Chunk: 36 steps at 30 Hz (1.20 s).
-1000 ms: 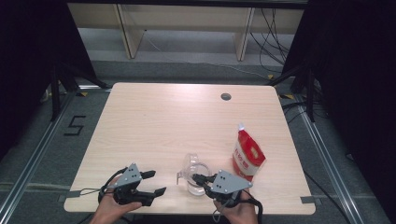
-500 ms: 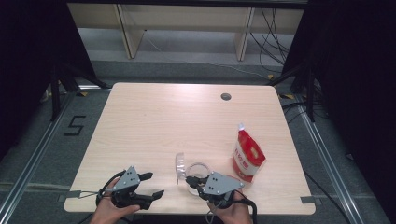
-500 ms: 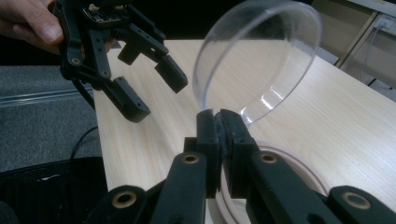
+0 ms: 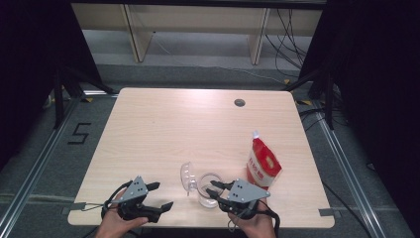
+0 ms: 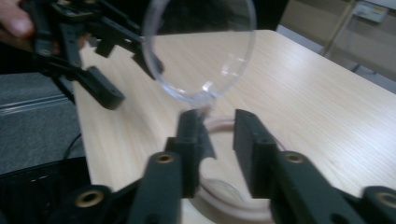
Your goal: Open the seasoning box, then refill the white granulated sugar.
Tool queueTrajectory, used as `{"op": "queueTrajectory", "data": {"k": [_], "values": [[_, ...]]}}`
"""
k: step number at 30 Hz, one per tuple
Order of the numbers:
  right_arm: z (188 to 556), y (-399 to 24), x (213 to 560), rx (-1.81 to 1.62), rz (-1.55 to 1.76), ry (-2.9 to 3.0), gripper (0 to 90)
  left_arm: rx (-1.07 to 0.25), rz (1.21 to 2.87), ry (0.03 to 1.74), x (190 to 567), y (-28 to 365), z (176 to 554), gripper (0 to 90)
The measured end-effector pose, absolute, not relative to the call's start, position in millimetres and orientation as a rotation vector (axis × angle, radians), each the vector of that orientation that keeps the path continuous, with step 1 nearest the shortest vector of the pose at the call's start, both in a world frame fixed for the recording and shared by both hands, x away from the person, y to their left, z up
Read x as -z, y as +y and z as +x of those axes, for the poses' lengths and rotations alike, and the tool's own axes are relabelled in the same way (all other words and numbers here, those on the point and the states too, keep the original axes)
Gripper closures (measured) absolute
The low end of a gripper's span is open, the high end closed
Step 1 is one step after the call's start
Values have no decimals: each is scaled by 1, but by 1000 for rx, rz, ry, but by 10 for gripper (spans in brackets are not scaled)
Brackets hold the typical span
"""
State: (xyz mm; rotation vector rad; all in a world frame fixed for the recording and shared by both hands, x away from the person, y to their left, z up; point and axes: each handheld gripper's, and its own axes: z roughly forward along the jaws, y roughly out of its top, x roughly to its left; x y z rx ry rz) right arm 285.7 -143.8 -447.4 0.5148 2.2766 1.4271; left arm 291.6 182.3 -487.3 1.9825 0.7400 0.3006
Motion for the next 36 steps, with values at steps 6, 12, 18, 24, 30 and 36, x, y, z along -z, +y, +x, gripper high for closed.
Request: {"op": "queueTrajectory", "data": {"k": [6, 12, 18, 24, 30, 36], "values": [[286, -169, 456, -1419, 585, 2252, 569, -276, 1948, 765, 486, 180, 290, 162], [285, -186, 461, -1419, 638, 2241, 516, -278, 1950, 769, 485, 180, 289, 162], [278, -203, 466, -1421, 711, 2236, 430, -282, 1936, 758, 486, 180, 290, 162], [270, -216, 471, -1416, 741, 2262, 389, -272, 1946, 764, 487, 180, 289, 162], [266, -223, 473, -1408, 786, 2278, 382, -265, 1950, 767, 487, 182, 290, 162], [261, -234, 475, -1394, 812, 2239, 378, -256, 1928, 796, 488, 180, 289, 161]]}}
